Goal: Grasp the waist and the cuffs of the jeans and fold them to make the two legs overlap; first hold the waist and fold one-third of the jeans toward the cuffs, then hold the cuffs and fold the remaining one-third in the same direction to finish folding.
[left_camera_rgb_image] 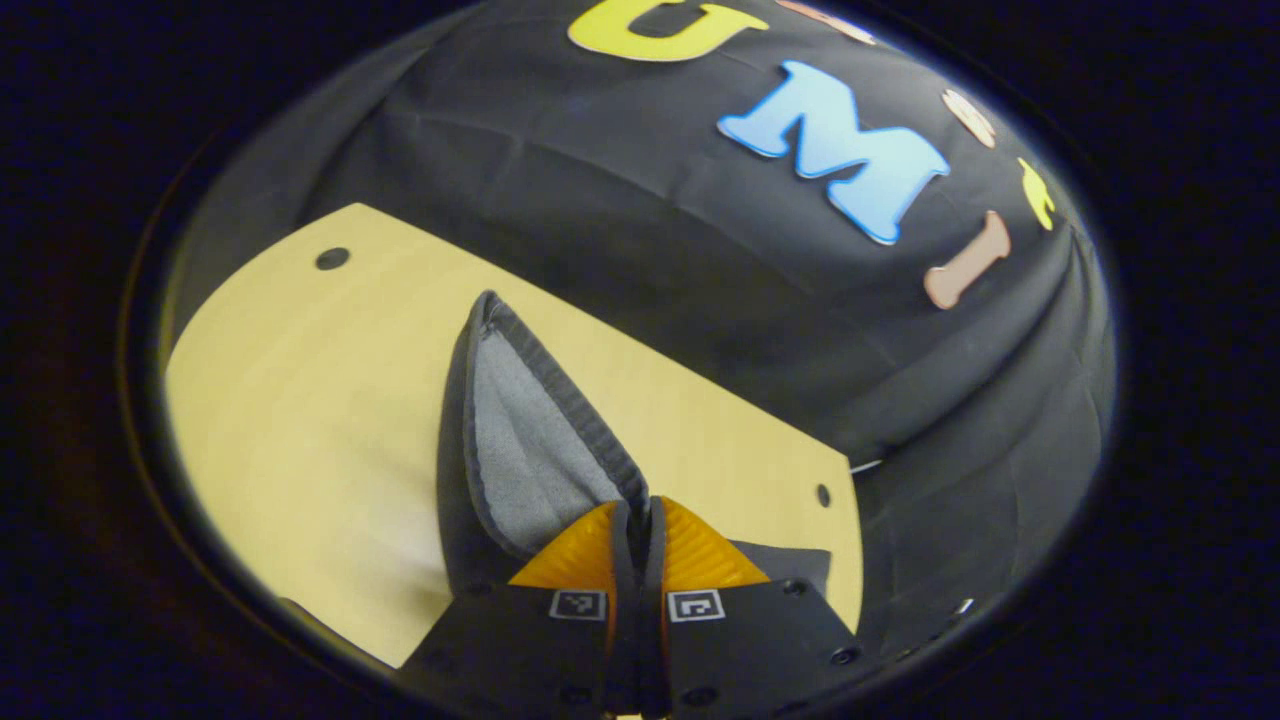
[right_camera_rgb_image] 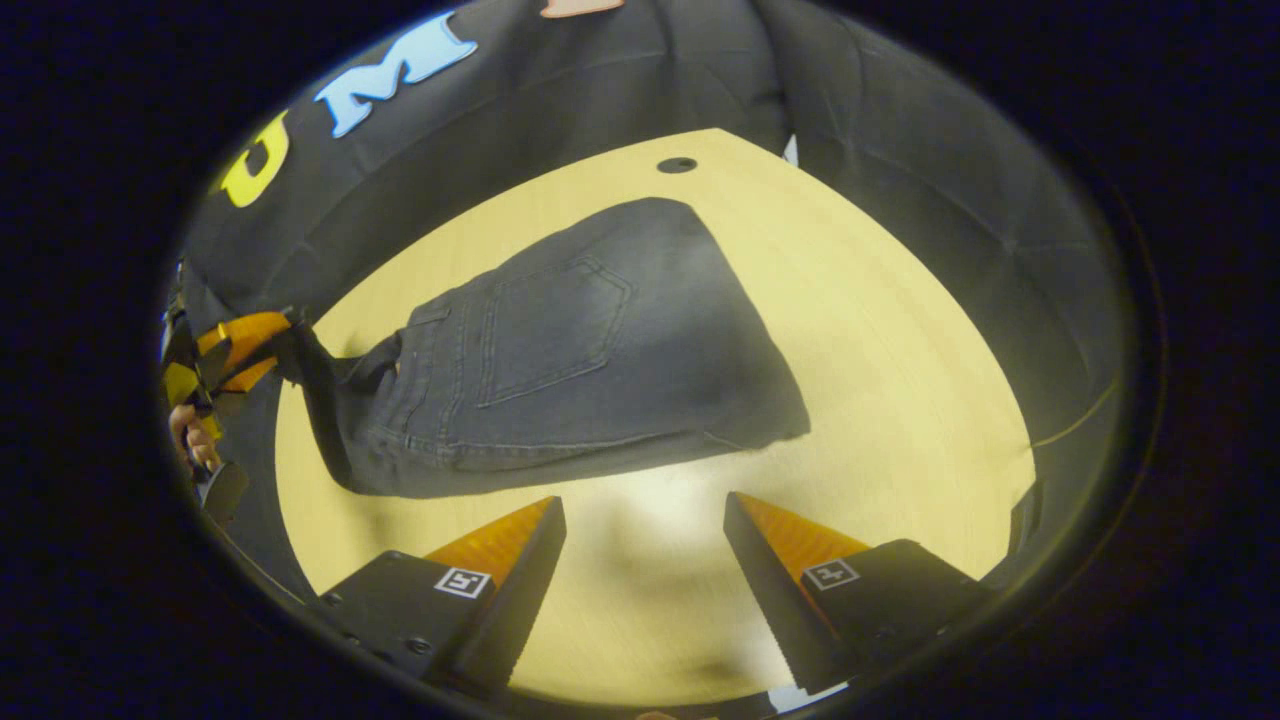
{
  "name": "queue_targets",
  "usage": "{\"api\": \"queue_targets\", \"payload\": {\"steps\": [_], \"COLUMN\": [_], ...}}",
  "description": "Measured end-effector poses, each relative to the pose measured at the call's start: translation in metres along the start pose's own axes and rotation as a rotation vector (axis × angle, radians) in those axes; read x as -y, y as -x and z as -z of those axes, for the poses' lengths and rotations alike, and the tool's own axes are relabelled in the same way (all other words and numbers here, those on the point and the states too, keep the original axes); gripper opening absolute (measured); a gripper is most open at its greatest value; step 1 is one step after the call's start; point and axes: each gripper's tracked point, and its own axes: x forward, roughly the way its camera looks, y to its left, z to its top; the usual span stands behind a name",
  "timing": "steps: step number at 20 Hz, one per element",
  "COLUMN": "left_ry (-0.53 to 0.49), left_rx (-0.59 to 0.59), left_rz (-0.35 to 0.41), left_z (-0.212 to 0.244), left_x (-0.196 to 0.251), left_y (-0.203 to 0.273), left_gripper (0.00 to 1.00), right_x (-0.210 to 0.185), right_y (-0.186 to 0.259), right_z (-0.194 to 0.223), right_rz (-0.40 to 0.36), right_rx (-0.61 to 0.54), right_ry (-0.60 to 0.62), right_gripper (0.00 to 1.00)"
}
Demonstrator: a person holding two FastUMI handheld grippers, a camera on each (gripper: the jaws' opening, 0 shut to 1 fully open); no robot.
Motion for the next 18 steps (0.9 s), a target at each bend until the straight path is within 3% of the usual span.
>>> {"api": "queue_targets", "payload": {"steps": [2, 4, 6, 9, 12, 14, 15, 16, 18], "left_ry": [-0.067, -0.172, -0.255, -0.305, -0.312, -0.266, -0.174, -0.061, 0.188], "left_rx": [-0.036, -0.091, -0.189, -0.399, -0.486, -0.552, -0.594, -0.547, -0.523], "left_rz": [0.185, 0.343, 0.381, 0.263, 0.155, 0.032, 0.016, 0.031, 0.092], "left_z": [0.023, 0.075, 0.131, 0.204, 0.245, 0.280, 0.297, 0.281, 0.273], "left_x": [0.073, 0.162, 0.202, 0.174, 0.148, 0.119, 0.113, 0.120, 0.139], "left_y": [0.014, 0.016, 0.003, -0.035, -0.044, -0.054, -0.055, -0.053, -0.045], "left_gripper": [0.08, 0.08, 0.08, 0.08, 0.09, 0.09, 0.09, 0.11, 0.27], "right_x": [0.001, 0.005, 0.010, 0.014, 0.015, 0.015, 0.011, 0.009, 0.008], "right_y": [0.002, 0.005, 0.009, 0.013, 0.015, 0.014, 0.013, 0.012, 0.008], "right_z": [0.000, 0.000, 0.001, 0.004, 0.005, 0.005, 0.004, 0.003, 0.002], "right_rz": [0.006, 0.020, 0.035, 0.060, 0.065, 0.062, 0.058, 0.051, 0.038], "right_rx": [0.010, 0.022, 0.036, 0.059, 0.074, 0.069, 0.063, 0.058, 0.057], "right_ry": [-0.035, -0.053, -0.080, -0.125, -0.136, -0.120, -0.110, -0.099, -0.080], "right_gripper": [0.97, 0.97, 0.97, 0.97, 0.97, 0.97, 0.97, 0.97, 0.97]}}
